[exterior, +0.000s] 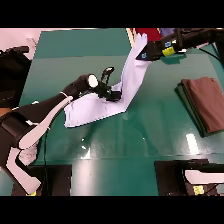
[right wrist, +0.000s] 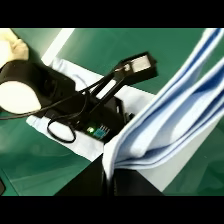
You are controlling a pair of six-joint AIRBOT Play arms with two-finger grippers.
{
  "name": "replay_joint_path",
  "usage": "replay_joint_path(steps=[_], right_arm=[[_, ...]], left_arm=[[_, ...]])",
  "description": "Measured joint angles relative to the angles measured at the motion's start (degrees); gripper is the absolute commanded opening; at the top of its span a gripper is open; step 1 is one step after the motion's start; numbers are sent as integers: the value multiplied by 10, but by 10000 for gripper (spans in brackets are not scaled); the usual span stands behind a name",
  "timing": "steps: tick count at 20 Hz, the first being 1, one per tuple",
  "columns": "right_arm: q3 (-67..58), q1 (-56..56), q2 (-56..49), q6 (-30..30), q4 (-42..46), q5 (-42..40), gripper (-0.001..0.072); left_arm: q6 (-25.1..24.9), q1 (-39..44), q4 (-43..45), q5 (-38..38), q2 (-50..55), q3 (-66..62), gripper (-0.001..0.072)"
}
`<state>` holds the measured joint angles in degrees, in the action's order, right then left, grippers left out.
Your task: Fold the shirts.
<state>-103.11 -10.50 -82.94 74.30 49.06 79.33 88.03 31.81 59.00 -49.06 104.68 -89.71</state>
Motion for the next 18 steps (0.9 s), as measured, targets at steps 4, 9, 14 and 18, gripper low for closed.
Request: replay_joint_path(steps=[4,9,14,18], right_arm=[[-3,-47,-2,2,-3,-19,17],[-4,-151,-52,-21,-80,-81,21],[-20,-288,-153,-91,-167,-202,400],[-45,-301,-186,-98,-137,-211,359]], left_arm=[[0,-57,37,-51,-58,-29,22],[1,-172,120,-100,-211,-38,22],[2,-263,192,-125,-349,-40,22],[2,-287,211,-137,-398,-40,21]])
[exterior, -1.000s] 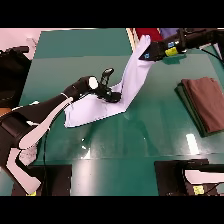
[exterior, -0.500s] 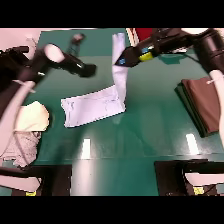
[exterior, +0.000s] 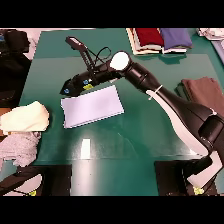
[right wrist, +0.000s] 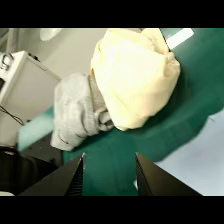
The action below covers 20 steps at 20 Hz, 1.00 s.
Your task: Fold the shirts.
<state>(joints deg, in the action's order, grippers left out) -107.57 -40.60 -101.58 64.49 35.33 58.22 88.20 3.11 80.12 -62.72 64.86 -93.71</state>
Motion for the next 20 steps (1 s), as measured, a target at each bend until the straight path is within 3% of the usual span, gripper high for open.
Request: replay_joint_path(steps=[4,5,7,12,18,20], right_arm=[[78,76,34,33,81,31,361],[114,107,47,45,104,38,406],[185,169,69,65,131,48,634],[297,282,57,83,94,59,628],[266,257,-33,76,17,68,617],[231,228,-69,75,1,70,377]], left_arm=[[0,22,5,-2,-12,0,22],[0,30,5,1,-13,0,22],[0,48,7,7,-13,0,22],[-1,84,7,17,-2,0,21],[-2,108,0,22,17,0,22],[-2,109,-6,22,19,0,22]])
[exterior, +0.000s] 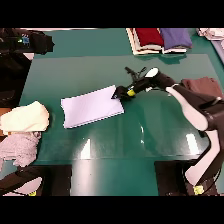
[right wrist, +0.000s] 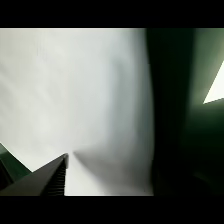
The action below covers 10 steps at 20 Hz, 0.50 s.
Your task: Fold the shirts.
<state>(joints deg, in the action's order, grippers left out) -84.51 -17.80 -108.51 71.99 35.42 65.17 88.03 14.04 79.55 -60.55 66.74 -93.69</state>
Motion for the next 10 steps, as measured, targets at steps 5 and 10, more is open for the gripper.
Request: replay_joint_path(steps=[5,10], right_arm=[[-101,-60,-61,-8,-9,0,17],[-186,-23,-28,1,76,0,17]], left_arm=[[0,6,-21,1,2,0,21],[0,56,-31,21,3,0,21]])
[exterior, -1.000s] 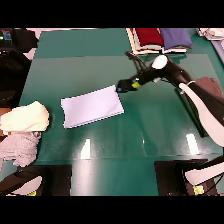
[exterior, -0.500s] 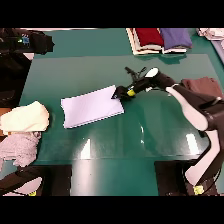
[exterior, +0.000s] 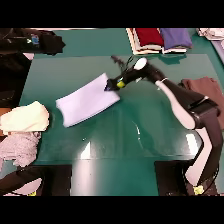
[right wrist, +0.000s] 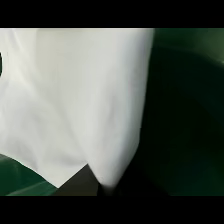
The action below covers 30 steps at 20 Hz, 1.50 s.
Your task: Fold the shirts.
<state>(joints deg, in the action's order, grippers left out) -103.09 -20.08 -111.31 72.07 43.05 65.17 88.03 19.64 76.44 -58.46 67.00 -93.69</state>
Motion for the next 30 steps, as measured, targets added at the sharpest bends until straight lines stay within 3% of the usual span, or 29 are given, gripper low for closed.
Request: replay_joint_path(steps=[6,15,23,30], right_arm=[[15,202,123,37,125,24,17],[112,533,237,53,162,34,17],[55,600,289,74,101,-4,17],[-15,607,298,80,123,79,16]], left_arm=[[0,57,-3,20,0,0,21],[15,71,-6,62,0,0,22],[19,71,-6,73,0,0,22],[20,71,-6,69,0,0,22]])
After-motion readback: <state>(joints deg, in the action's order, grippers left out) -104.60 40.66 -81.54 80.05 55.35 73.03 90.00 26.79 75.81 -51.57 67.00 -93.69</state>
